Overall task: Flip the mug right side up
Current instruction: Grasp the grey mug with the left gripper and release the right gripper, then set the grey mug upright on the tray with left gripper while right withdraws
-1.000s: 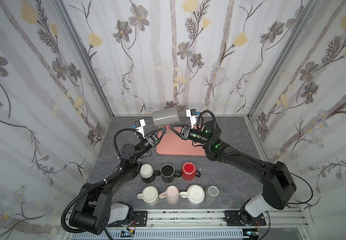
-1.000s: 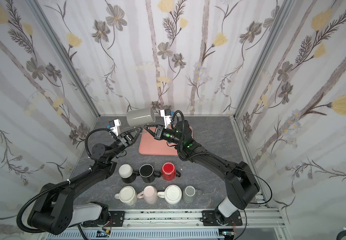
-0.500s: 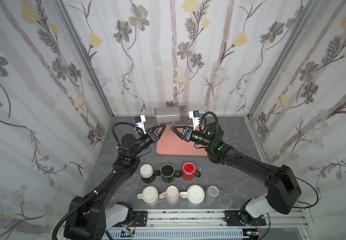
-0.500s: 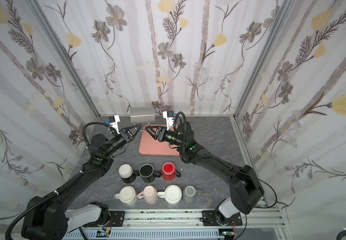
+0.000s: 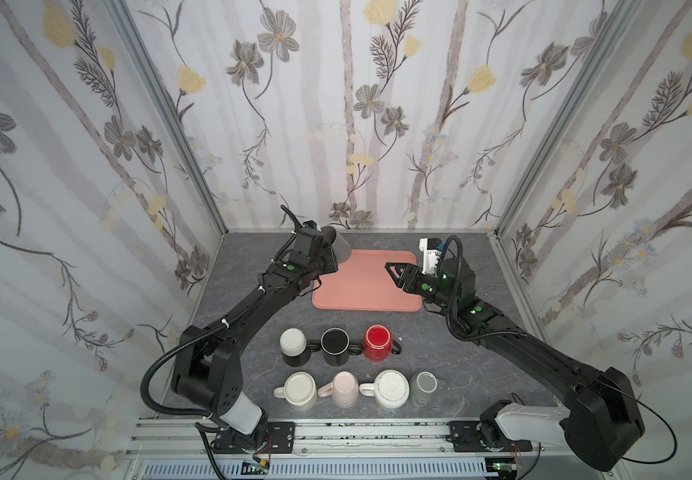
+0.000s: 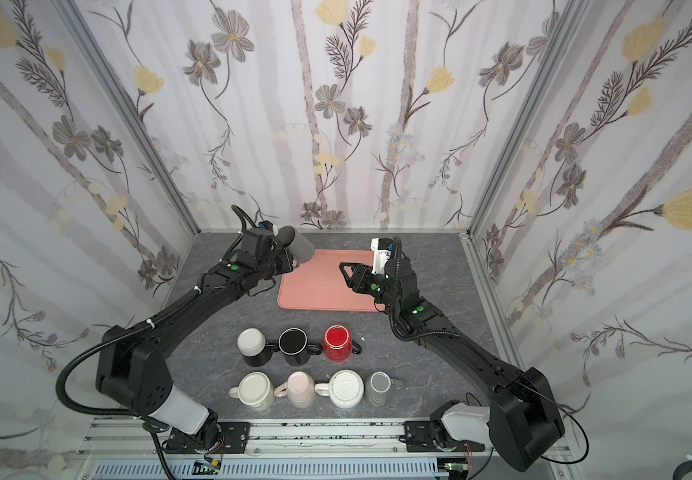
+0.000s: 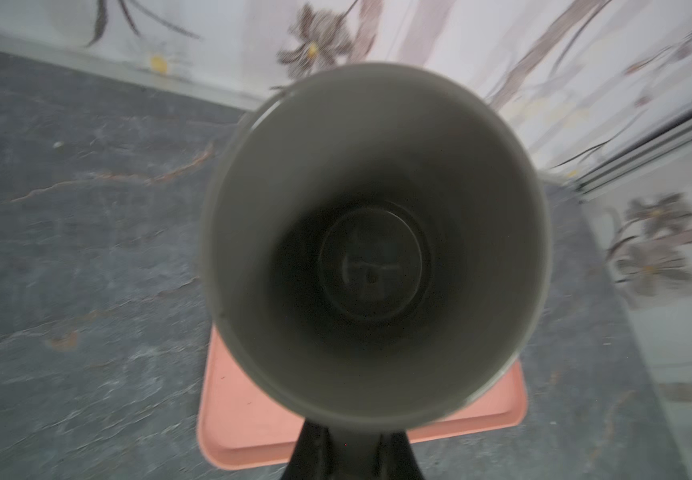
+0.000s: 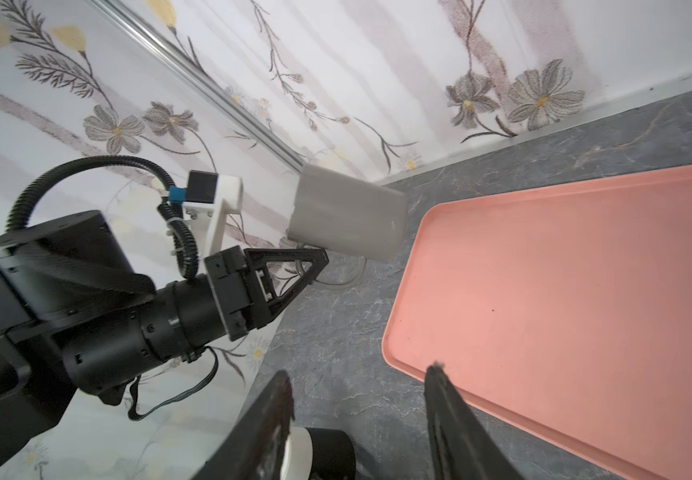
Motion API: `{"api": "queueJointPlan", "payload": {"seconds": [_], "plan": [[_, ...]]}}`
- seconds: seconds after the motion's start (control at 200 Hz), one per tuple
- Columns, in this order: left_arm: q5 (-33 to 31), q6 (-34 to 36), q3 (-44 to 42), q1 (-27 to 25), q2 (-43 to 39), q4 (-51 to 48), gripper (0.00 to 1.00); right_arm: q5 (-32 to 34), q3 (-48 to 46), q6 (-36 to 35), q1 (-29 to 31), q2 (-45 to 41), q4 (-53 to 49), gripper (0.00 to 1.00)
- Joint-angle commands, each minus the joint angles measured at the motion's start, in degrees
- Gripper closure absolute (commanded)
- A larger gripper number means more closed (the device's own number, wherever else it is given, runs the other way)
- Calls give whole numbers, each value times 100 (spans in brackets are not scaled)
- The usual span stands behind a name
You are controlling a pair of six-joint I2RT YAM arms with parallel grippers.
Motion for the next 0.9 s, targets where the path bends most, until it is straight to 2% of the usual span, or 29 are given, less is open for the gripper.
{"api": "queueJointPlan", "payload": {"seconds": [0.0, 0.145, 0.28, 0.569, 0.899], "plan": [[-805, 559, 669, -10, 690, -354, 100, 192, -90, -142, -61, -148, -169, 47], [-804, 610, 1154, -14, 1443, -332, 100, 201, -246, -176, -175, -297, -248, 47], [-1061, 715, 1723, -10, 2040, -404, 100, 191, -359, -180, -293, -424, -276, 46], [-1280, 902, 2840, 46, 3017, -781, 100, 122, -512, -171, -483, -545, -303, 46], [-1344, 896, 3296, 153, 3439, -1157, 100, 80, -590, -156, -607, -572, -290, 46]]}}
